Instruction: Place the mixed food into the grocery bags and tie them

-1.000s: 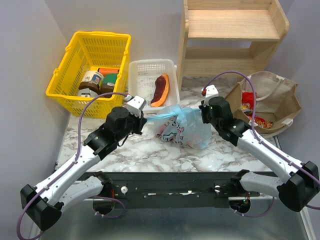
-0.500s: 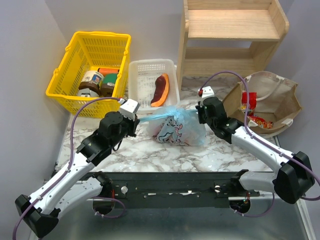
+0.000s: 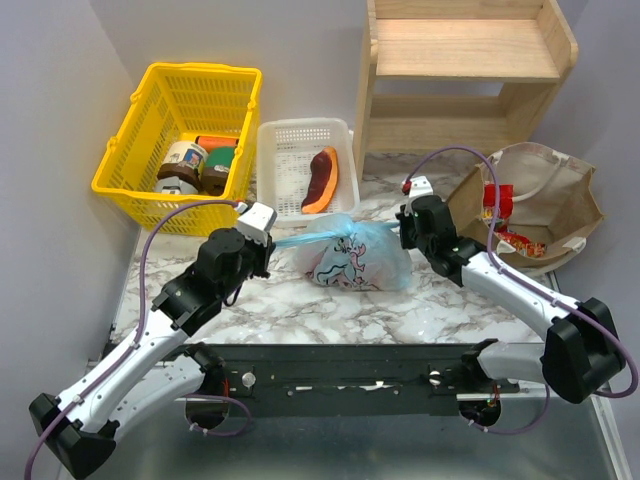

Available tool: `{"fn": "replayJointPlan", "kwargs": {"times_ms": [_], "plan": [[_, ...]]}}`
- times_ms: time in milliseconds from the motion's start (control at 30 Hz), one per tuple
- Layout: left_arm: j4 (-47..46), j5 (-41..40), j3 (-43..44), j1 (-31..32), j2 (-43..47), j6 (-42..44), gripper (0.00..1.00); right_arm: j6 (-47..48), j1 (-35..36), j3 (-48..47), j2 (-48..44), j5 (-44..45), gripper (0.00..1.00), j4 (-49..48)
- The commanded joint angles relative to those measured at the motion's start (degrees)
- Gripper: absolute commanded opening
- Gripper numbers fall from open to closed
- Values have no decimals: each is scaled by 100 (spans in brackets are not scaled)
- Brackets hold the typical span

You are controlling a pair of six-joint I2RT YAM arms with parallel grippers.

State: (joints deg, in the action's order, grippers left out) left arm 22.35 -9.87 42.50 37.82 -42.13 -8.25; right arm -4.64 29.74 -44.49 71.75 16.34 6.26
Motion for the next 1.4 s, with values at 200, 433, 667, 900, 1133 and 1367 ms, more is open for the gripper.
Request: {"fn": "replayJointPlan", "kwargs": {"times_ms": [200, 433, 667, 900, 1133, 1367], "plan": [[648, -1571, -84, -249, 390, 324, 0, 78, -855, 300, 129, 1065, 1, 174], [657, -1685, -93, -267, 477, 298, 0, 43, -1005, 353, 120, 915, 1, 130], [657, -1711, -102, -293, 530, 263, 0, 25, -1075, 388, 77, 810, 1, 95], [657, -1764, -93, -319, 565, 236, 0, -19, -1233, 441, 15, 660, 1, 59], [683, -1782, -75, -381, 592, 201, 0, -36, -1295, 459, 32, 616, 1, 33], [587, -1273, -102, -416, 575, 447, 0, 139, -1313, 441, -230, -110, 1, 24]]}}
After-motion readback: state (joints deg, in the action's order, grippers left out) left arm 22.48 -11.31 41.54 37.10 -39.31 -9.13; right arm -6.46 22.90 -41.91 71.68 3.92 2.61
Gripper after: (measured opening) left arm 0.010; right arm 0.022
